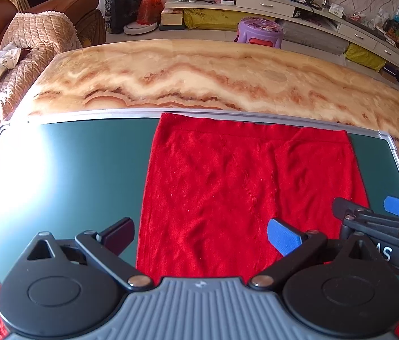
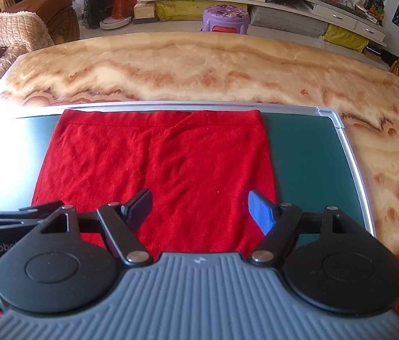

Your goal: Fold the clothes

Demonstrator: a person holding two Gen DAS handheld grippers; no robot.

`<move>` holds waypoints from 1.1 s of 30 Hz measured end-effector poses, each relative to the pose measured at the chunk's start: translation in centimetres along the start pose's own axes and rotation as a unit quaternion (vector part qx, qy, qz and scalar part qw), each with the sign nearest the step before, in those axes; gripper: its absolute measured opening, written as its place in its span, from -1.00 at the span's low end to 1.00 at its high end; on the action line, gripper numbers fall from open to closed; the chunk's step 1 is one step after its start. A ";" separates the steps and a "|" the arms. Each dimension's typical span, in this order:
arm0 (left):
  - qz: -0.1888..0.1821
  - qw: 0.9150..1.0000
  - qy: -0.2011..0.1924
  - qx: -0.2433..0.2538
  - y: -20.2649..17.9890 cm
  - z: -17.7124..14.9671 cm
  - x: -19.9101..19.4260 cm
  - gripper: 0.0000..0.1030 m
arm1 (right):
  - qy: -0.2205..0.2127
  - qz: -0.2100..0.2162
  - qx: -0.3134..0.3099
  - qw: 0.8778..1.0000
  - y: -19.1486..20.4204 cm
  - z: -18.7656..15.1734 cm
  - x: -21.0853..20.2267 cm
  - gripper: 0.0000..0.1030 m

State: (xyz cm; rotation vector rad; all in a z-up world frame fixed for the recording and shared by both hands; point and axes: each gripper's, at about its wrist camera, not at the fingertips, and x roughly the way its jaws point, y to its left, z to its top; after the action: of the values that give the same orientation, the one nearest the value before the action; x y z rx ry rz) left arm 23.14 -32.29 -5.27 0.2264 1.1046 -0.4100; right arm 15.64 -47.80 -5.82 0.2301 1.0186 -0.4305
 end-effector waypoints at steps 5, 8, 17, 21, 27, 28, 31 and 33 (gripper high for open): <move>0.001 1.000 -0.001 0.002 -0.1 -1.3 -1.2 0.99 | 0.002 0.000 -0.002 1.000 -0.1 -1.3 -1.2 0.61; 0.002 1.000 -0.002 0.003 0.0 -2.1 -1.9 0.99 | 0.001 0.001 -0.002 1.000 -0.1 -2.0 -2.2 0.61; 0.005 1.000 -0.014 0.004 0.3 -4.4 -5.3 0.99 | -0.008 0.010 0.004 1.000 -0.1 -3.9 -5.6 0.61; 0.004 1.000 -0.017 0.002 0.5 -5.8 -6.8 0.99 | -0.011 0.012 0.008 1.000 -0.1 -5.2 -7.3 0.61; 0.004 1.000 -0.024 0.002 0.5 -8.1 -9.5 0.99 | -0.018 0.010 0.001 1.000 0.0 -7.4 -10.1 0.61; 0.003 1.000 -0.026 0.002 0.5 -8.5 -10.1 0.99 | -0.019 0.011 0.002 1.000 -0.1 -7.8 -10.5 0.61; 0.003 1.000 -0.030 0.004 0.4 -9.7 -11.6 0.99 | -0.021 0.012 0.004 1.000 -0.3 -9.0 -12.0 0.61; 0.003 0.999 -0.033 0.005 0.4 -10.6 -12.6 0.99 | -0.023 0.011 0.004 1.000 -0.3 -9.8 -13.0 0.61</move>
State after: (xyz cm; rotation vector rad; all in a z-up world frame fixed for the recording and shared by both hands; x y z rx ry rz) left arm 9.81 -25.28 1.42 0.2232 1.0363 -0.4162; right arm 2.07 -41.25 0.34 0.2372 0.9685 -0.4180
